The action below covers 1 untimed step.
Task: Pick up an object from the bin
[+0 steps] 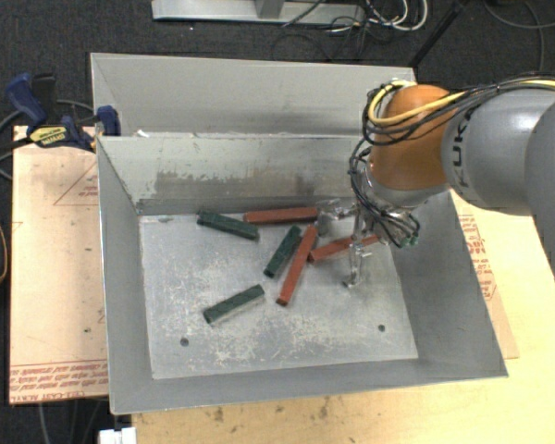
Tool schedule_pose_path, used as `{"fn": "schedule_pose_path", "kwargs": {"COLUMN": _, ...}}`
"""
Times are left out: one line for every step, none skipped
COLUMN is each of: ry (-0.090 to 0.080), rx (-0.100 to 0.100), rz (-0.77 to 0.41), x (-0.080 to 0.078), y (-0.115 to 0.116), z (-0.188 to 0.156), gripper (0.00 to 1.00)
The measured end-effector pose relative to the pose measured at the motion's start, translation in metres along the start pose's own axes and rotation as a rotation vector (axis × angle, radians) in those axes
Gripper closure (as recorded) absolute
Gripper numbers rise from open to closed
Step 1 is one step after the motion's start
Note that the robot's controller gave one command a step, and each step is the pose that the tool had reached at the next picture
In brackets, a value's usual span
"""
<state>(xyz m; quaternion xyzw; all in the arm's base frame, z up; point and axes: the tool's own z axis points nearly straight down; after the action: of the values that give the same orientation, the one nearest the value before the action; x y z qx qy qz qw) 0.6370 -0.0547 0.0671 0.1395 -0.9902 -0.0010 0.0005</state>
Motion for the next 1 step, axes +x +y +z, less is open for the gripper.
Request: {"fn": "schedule_pose_path", "kwargs": {"ry": -0.004, "rx": 0.002, "rz": -0.001, "x": -0.0014, "y": -0.0001, "z": -0.0037, "gripper": 1.00}}
